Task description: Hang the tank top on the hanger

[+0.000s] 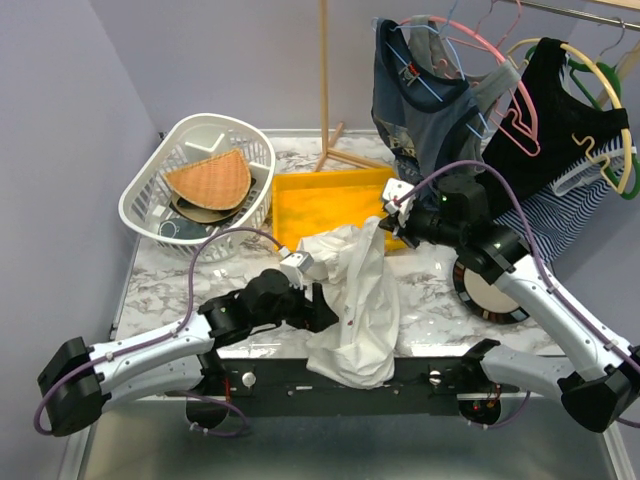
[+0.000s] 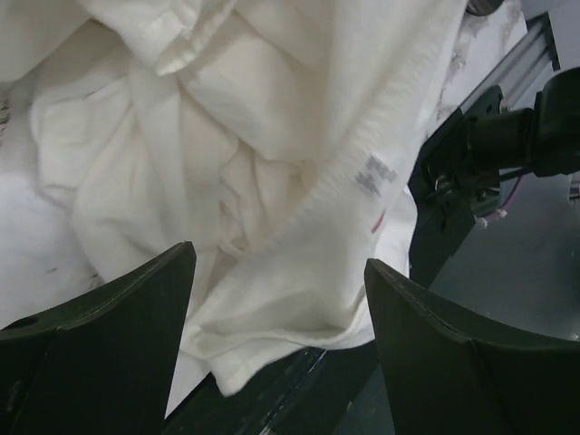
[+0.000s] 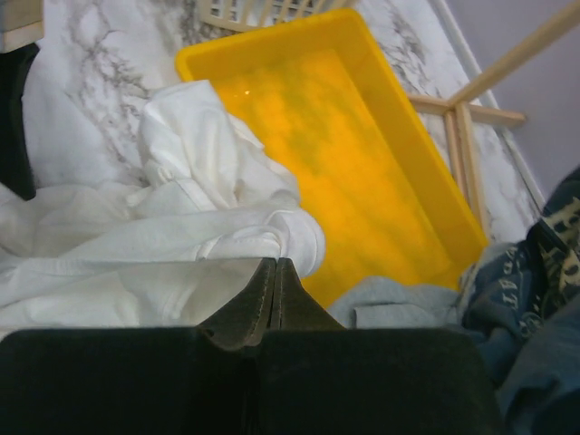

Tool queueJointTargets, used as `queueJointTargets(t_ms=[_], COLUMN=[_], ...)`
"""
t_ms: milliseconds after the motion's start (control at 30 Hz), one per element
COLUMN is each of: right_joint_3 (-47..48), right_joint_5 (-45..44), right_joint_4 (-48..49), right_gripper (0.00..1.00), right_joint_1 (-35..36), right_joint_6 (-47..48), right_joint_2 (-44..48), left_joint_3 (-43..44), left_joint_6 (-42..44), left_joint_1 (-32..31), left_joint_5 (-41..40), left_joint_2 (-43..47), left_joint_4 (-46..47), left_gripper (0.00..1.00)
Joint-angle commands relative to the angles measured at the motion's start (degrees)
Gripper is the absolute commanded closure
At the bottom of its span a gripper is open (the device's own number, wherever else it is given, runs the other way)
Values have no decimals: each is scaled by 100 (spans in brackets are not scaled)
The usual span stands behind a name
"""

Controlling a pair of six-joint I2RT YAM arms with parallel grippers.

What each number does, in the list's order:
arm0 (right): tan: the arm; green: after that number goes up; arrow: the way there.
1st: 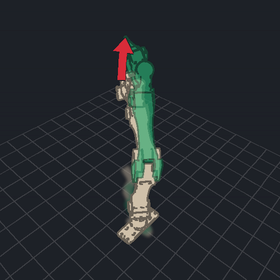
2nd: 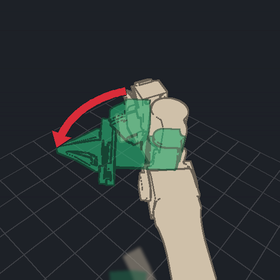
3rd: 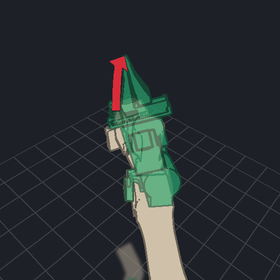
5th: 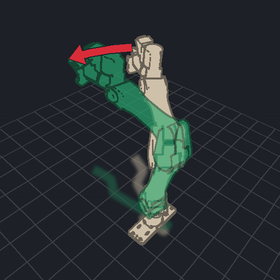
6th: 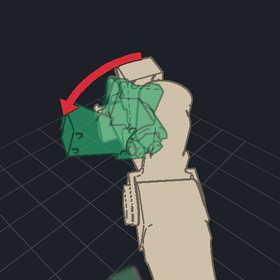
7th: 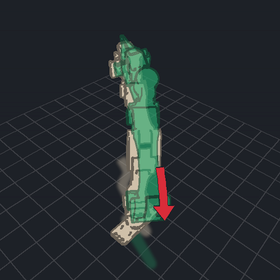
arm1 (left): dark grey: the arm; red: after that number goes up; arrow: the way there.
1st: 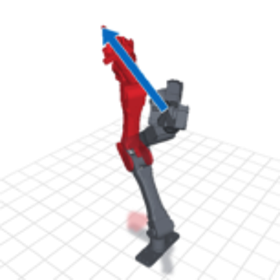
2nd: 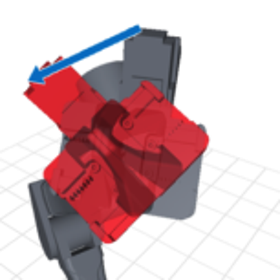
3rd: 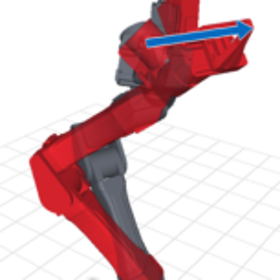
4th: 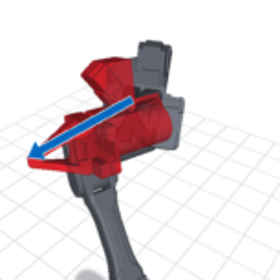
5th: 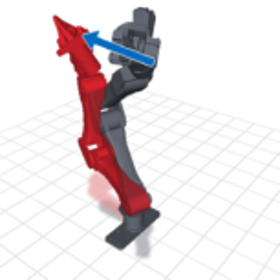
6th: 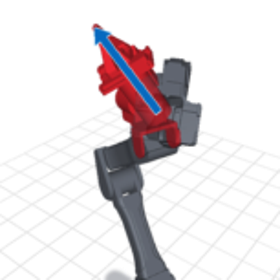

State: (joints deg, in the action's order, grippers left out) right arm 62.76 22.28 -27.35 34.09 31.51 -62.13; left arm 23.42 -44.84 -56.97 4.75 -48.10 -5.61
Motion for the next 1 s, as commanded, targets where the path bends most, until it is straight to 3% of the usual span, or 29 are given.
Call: queueJointTargets(t_ms=[0, 133, 433, 667, 967], right_joint_3=[-185, -247, -300, -387, -519], right_joint_5=[-444, -453, -181, -40, 30], right_joint_4=[441, 503, 450, 424, 424], right_gripper=[99, 99, 99, 99, 99], right_joint_1=[-375, -613, -772, -825, -939], right_joint_6=[-320, -400, -452, -470, -461], right_joint_2=[332, 412, 491, 517, 658], left_joint_3=[356, 409, 444, 865, 1139], left_joint_6=[590, 687, 915, 1301, 1592], left_joint_1=[-174, -323, -332, -323, -323], left_joint_5=[781, 826, -35, -142, 649], left_joint_2=[-560, -684, -903, -1649, -2300], left_joint_4=[490, 482, -72, -125, 42], left_gripper=[15, 15, 15, 17, 41])
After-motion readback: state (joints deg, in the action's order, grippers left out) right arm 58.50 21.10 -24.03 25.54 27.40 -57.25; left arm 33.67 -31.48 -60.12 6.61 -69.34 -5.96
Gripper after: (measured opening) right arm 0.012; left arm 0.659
